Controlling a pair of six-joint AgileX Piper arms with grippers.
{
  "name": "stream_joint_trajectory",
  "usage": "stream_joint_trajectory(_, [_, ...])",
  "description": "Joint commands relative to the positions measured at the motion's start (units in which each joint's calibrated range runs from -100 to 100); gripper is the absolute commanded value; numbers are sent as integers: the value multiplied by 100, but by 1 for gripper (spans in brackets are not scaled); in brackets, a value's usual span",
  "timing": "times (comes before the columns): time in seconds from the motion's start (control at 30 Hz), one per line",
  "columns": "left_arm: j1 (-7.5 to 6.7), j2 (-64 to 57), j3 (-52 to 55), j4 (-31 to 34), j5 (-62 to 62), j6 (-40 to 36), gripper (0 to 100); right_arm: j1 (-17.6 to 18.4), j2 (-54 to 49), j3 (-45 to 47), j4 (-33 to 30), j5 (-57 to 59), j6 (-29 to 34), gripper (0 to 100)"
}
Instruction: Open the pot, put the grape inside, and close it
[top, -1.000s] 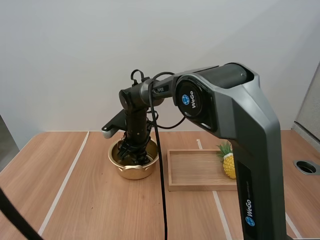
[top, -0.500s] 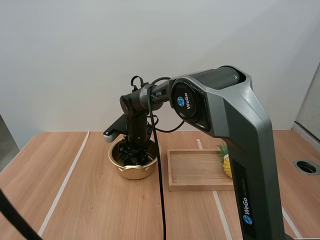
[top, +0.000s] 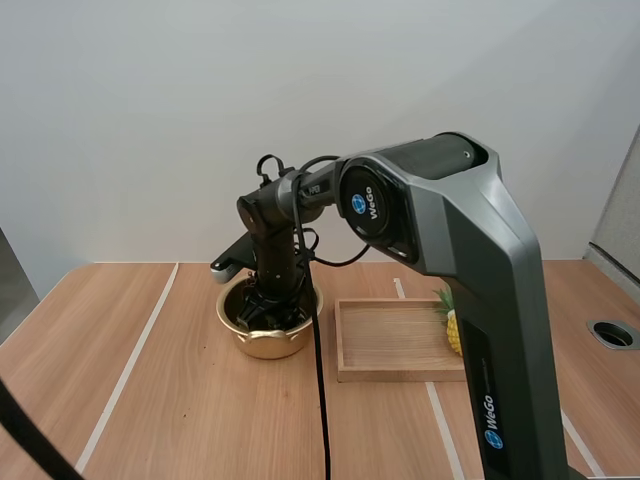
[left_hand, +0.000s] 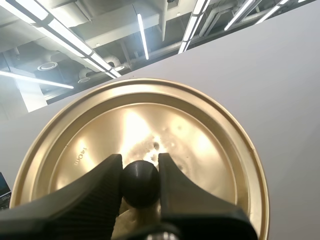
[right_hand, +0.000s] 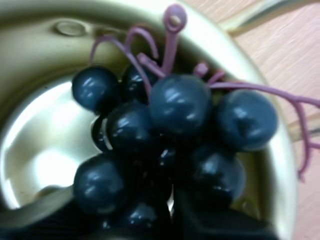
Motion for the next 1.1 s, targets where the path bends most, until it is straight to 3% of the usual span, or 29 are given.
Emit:
stream_joint_trajectory(0.0, [-2,-28,-20,-13,-62,29,0,18,-23,120,-33,457,43,100])
stream_joint_trajectory(0.63, [-2,-28,-20,-13,22,23,0,75,-1125,16,-47,327,43,100])
stream_joint_trajectory(1.0, [-2,-16,-20,259,120,32,0,-107,-2555,-977,-308,253,93,100])
stream_joint_trajectory(1.03, [-2,-2,-5,327,120,32,0,-188,-2717,-1072,-308,165,164,86])
stream_joint_trajectory(1.07, [-2,11,-7,364,120,32,0,-285,-2875,-1148,-308,36,305,60])
